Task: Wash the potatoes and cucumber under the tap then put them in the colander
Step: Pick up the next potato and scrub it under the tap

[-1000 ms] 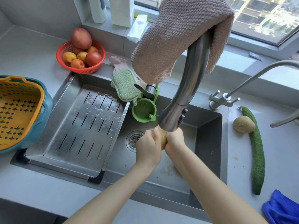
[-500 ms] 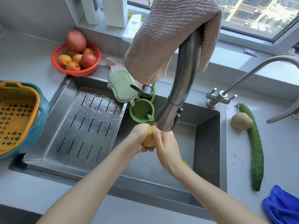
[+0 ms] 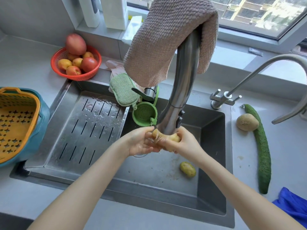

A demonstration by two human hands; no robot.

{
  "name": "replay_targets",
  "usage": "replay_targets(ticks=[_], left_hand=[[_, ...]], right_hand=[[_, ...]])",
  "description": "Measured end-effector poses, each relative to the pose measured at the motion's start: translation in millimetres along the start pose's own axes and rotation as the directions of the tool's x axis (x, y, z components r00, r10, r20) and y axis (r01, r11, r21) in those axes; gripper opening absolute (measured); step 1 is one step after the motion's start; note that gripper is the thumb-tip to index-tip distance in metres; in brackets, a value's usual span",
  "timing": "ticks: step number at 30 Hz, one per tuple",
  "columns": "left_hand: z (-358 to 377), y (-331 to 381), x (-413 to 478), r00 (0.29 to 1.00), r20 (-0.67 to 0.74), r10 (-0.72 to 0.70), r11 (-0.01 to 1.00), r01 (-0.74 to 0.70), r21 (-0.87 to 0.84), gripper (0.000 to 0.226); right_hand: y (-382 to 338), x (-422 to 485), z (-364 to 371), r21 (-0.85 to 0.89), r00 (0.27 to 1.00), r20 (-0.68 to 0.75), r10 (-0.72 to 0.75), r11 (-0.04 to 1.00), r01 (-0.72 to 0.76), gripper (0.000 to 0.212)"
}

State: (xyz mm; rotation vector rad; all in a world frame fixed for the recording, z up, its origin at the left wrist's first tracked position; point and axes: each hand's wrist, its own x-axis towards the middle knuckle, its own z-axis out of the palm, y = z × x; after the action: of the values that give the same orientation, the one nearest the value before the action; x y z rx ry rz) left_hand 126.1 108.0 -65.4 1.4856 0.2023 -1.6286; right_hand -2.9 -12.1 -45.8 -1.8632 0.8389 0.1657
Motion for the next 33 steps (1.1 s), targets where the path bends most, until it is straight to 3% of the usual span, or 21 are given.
replay_targets(ticks=[2,5,8,10,17,22,24,26,27,29,31,33], left_hand=[[0,-2,-2,0.996,-0.046,0.074,0.997,-0.074,-0.004,0.039],[2,-6,-1,0.99,-0.076,0.117,0.992,-0.113,0.055,0.034],[4,-9,0,0.98,-0.121,0.159,0.984,-0.147,0.099,0.022],[5,-9,0,0.971,-0.151,0.187,0.977,-0.169,0.129,0.017],[1,-8,-2,0.943,-0.244,0.228,0.972,-0.206,0.112,0.021],[6,-7,-6,0.938,-0.254,0.234,0.971,-0.215,0.103,0.022],[10,-8,-6,0.943,-0.236,0.234,0.971,-0.213,0.113,0.023],[14,-9,-4,0.945,-0.236,0.227,0.972,-0.203,0.122,0.023],[15,-9,-2,0.945,-0.243,0.218,0.973,-0.193,0.124,0.023],[16,-10,4,0.948,-0.252,0.196,0.978,-0.173,0.113,0.022],[17,-12,9,0.955,-0.242,0.17,0.984,-0.153,0.087,0.023],[18,-17,14,0.964,-0.231,0.132,0.991,-0.12,0.063,0.024]], right_hand=[[0,3,-6,0.208,0.981,0.085,0.172,0.96,-0.186,0.033],[5,9,-14,0.315,0.886,0.35,0.303,0.853,-0.416,0.053],[13,13,-9,0.399,0.729,0.573,0.374,0.649,-0.647,0.059],[17,13,-1,0.468,0.654,0.673,0.346,0.486,-0.738,0.058],[27,7,32,0.552,0.566,0.811,0.148,0.13,-0.824,0.059],[26,10,40,0.542,0.536,0.838,0.101,-0.036,-0.84,0.064],[24,9,36,0.573,0.56,0.815,0.147,-0.065,-0.817,0.063],[28,10,30,0.668,0.634,0.718,0.286,-0.027,-0.744,0.058],[34,11,27,0.724,0.685,0.624,0.377,0.05,-0.688,0.054],[55,18,19,0.735,0.772,0.337,0.539,0.362,-0.574,0.047],[77,24,9,0.525,0.819,0.006,0.573,0.696,-0.491,0.044],[101,29,-2,0.193,0.828,-0.239,0.507,0.861,-0.471,0.048]])
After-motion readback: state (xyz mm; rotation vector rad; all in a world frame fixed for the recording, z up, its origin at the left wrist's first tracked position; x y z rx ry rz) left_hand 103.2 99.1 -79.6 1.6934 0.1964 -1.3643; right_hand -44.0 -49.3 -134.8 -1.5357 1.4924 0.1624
